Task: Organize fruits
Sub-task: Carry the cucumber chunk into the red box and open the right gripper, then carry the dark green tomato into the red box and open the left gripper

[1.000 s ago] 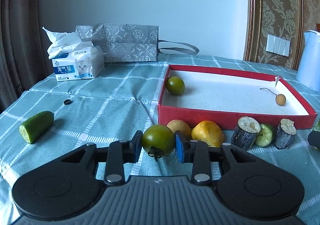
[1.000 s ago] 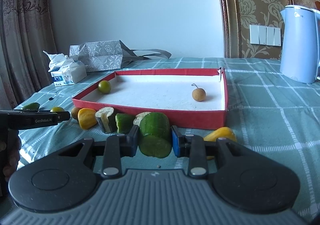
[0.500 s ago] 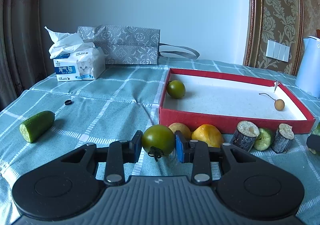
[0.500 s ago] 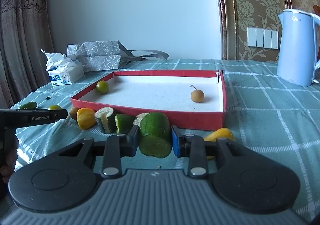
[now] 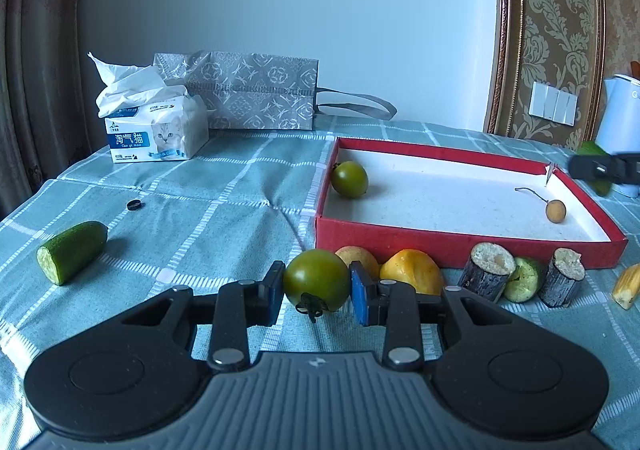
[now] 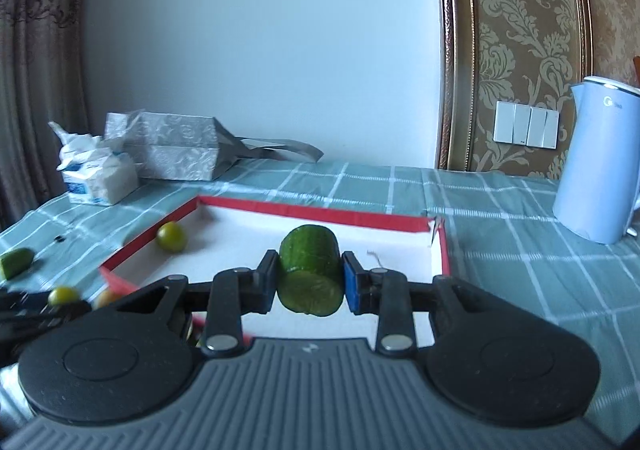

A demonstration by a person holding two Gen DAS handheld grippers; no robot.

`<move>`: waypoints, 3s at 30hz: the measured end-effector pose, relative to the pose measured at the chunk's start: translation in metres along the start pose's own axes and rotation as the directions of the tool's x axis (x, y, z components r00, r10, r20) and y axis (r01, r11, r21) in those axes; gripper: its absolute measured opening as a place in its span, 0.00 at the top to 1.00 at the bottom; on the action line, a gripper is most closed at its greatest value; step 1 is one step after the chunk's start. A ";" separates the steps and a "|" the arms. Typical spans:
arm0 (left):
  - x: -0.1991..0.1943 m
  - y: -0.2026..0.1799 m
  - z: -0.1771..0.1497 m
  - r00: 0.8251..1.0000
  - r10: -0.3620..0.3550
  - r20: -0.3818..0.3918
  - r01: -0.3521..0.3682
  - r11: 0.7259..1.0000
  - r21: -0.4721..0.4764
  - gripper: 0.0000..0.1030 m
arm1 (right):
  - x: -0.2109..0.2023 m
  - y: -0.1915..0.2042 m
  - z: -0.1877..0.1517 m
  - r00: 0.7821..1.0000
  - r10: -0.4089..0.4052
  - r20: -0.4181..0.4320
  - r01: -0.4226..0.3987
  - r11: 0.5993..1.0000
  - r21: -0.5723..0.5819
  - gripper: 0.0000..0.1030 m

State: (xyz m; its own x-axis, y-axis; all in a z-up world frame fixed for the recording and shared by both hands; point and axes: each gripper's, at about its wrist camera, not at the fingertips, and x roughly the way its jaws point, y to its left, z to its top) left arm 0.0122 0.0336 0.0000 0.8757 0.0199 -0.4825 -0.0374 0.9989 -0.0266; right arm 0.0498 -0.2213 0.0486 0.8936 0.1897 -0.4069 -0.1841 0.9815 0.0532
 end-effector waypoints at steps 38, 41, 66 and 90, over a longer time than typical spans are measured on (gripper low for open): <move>0.006 0.006 0.000 0.999 0.006 -0.033 -0.007 0.999 -0.043 0.68 | -0.059 -0.001 -0.060 0.998 0.020 0.053 -0.024 0.997 0.071 0.29; 0.006 0.006 0.000 0.999 0.009 -0.030 -0.010 0.999 -0.041 0.68 | -0.069 -0.002 -0.076 0.999 0.045 0.019 -0.046 0.996 0.079 0.29; 0.013 -0.056 0.054 0.998 0.033 0.053 -0.037 0.996 0.077 0.67 | -0.053 -0.003 -0.081 0.994 0.054 -0.092 -0.046 0.995 0.089 0.17; 0.096 -0.105 0.083 0.999 0.024 -0.035 -0.018 0.989 0.144 0.37 | -0.049 -0.008 -0.081 0.990 0.096 -0.105 -0.081 0.987 0.139 0.17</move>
State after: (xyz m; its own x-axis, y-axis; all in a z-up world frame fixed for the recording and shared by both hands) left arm 0.1400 -0.0659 0.0289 0.8570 0.0422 -0.5135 0.0162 0.9939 0.1088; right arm -0.0260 -0.2406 -0.0060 0.8239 0.2789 -0.4933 -0.1971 0.9572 0.2118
